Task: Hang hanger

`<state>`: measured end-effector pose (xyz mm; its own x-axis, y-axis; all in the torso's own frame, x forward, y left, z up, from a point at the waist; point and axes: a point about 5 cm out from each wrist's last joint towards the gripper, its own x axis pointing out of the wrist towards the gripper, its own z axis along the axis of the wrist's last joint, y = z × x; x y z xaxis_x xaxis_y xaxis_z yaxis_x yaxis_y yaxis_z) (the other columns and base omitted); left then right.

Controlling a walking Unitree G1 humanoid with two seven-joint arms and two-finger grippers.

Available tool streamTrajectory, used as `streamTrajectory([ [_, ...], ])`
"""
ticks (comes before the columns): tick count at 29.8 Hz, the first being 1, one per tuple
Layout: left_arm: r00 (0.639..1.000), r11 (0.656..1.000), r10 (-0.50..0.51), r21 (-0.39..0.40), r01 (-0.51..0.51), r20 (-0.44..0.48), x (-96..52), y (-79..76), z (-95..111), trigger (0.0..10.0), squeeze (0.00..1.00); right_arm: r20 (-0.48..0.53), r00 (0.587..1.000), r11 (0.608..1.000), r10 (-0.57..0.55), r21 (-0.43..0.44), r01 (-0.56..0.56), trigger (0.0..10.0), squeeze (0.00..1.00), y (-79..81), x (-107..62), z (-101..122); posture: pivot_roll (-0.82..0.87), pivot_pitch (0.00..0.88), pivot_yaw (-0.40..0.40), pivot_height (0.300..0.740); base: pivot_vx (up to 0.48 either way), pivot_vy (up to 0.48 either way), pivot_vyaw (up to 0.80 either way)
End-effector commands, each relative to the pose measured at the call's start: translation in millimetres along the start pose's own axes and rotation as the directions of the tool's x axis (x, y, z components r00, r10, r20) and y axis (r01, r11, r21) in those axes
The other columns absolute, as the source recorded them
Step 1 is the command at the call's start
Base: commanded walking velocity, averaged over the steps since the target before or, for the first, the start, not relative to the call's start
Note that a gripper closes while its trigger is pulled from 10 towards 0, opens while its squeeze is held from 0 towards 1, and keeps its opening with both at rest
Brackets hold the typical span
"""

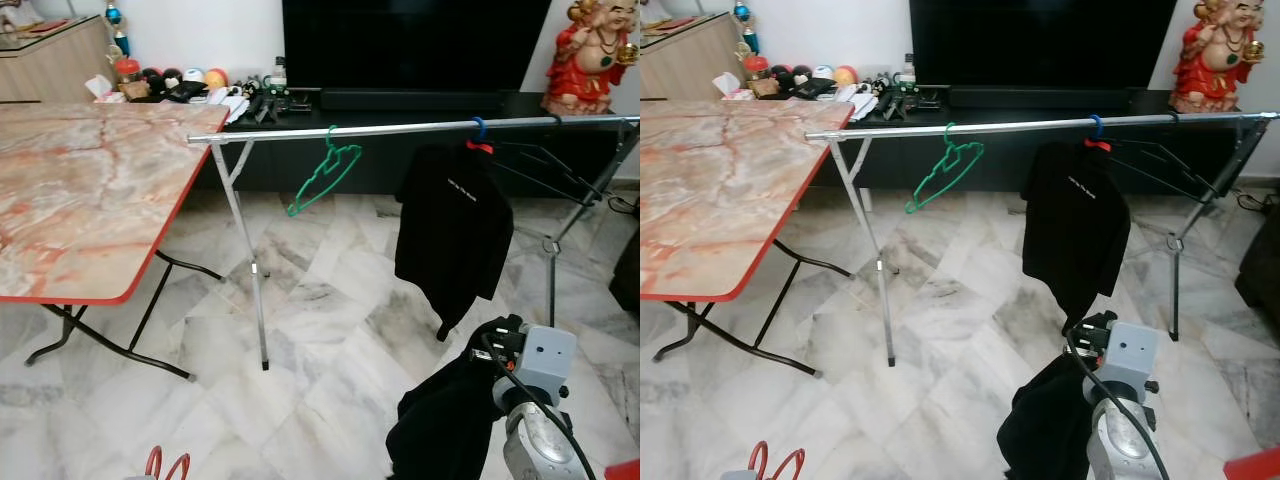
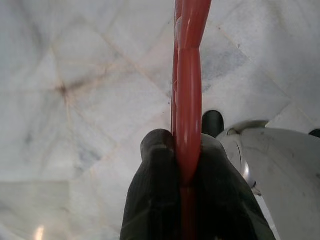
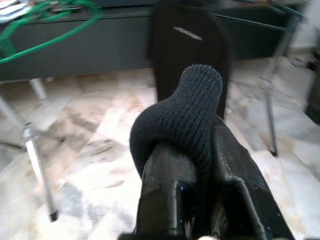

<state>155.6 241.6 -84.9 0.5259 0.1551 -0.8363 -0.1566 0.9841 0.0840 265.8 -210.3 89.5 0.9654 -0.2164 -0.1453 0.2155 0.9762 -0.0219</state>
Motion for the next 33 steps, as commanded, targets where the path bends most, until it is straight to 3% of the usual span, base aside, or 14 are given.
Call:
streamTrajectory([
  [1, 0.999, 0.999, 0.028, -0.02, -0.028, -0.039, -2.7, 8.0, -12.1, 10.0, 0.0, 0.06, 0.997, 0.999, 0.045, -0.011, -0.044, 10.0, 0.0, 13.3, 3.0, 13.2, 0.0, 0.0, -0.004, 0.74, 0.0, 0.42, 0.52],
  [4, 0.999, 1.0, 0.024, -0.019, -0.025, -0.047, -3.1, 7.0, -15.1, 10.0, 0.0, 0.063, 0.998, 0.999, 0.03, 0.031, -0.032, 10.0, 0.0, 15.1, 4.2, 14.5, 0.0, 0.0, -0.003, 0.74, 0.0, 0.419, 0.13],
  [21, 0.999, 0.999, 0.022, -0.04, -0.024, -0.05, -2.8, 6.9, -14.1, 10.0, 0.0, 0.067, 0.997, 0.999, 0.047, -0.007, -0.046, 10.0, 0.0, 18.8, 8.8, 17.5, 0.0, 0.0, 0.004, 0.74, 0.0, 0.454, 0.0],
  [33, 0.999, 0.999, 0.02, -0.043, -0.022, -0.05, -2.5, 9.0, -11.7, 10.0, 0.0, 0.103, 0.995, 1.0, 0.016, 0.022, -0.019, 10.0, 0.0, 20.3, 20.1, 28.9, -0.01, 0.0, 0.015, 0.74, 0.0, 0.455, 0.0],
])
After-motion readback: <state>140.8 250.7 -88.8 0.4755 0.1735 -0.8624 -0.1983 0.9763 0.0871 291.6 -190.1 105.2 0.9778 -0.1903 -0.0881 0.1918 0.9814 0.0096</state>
